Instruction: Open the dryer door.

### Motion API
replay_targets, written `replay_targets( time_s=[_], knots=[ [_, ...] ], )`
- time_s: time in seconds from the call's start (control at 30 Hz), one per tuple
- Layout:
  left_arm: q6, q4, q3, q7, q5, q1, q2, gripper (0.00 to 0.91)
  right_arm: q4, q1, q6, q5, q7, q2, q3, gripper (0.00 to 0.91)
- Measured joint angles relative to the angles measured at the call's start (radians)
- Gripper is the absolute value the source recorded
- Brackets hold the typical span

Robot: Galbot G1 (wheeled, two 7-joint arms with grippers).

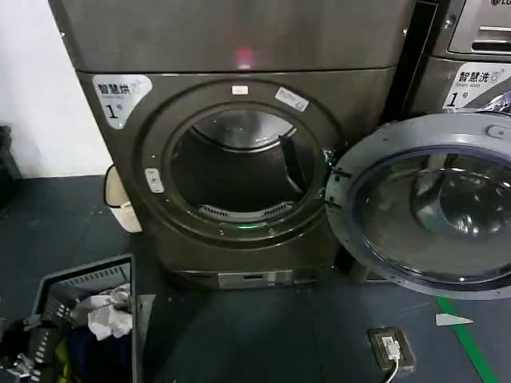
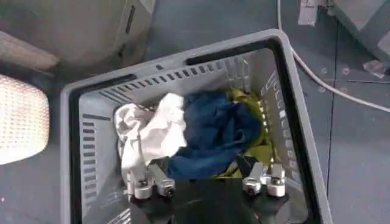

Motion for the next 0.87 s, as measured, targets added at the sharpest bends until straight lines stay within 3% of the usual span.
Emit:
replay_targets(
  time_s=[0.87],
  knots=[
    [0.068,-0.006,-0.04,0.042,0.077,0.002,0.012,0.907,0.015,0.008,-0.016,0.005,-0.004,0.007,-0.002,0.907]
  ],
)
